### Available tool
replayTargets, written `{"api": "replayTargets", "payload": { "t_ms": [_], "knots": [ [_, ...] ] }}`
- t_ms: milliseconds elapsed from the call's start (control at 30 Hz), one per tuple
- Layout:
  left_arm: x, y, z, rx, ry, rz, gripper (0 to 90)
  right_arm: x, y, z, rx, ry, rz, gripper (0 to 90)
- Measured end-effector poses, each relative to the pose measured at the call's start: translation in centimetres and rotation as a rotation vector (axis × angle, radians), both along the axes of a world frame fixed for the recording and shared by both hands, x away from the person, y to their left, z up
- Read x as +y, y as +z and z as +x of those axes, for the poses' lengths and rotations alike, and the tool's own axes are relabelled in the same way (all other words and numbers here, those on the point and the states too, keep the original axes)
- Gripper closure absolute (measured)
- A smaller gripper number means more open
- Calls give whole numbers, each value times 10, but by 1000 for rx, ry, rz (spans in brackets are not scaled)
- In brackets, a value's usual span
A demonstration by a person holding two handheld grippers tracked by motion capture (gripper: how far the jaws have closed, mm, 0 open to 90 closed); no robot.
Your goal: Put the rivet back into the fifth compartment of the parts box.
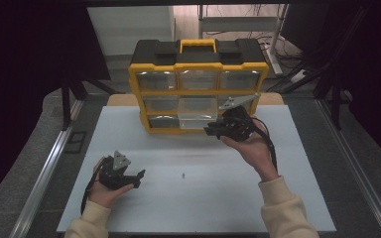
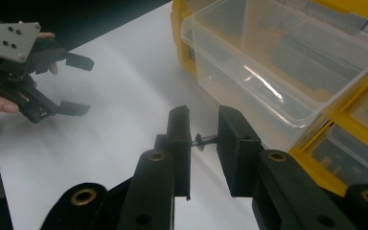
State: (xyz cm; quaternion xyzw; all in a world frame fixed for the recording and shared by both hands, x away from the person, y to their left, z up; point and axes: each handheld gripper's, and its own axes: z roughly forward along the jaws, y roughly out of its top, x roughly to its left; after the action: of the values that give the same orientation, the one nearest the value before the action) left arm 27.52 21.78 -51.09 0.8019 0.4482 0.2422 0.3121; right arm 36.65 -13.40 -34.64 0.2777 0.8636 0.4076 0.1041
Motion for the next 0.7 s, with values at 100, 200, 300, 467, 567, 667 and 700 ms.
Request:
{"api": "replayTargets", "payload": {
  "t_ms": [100,200,300,467,567,667,700],
  "knots": [
    [0,0,0,-4,-1,1,135,-1,3,2,-4,-4,2,754],
    [0,0,0,-3,-1,2,136,-1,6,4,-8,-9,3,754],
    [0,0,0,-2,-1,1,135,-2,9,6,-11,-17,2,755],
    [0,-1,0,2,-2,2,135,-1,10,10,-11,-29,1,755],
    [0,-1,0,3,-1,1,134,0,9,12,-12,-35,0,754],
    [0,-1,1,5,-1,1,134,1,8,15,-14,-41,1,755],
    [0,-1,1,7,-2,2,134,1,9,16,-13,-43,1,755]
  ]
}}
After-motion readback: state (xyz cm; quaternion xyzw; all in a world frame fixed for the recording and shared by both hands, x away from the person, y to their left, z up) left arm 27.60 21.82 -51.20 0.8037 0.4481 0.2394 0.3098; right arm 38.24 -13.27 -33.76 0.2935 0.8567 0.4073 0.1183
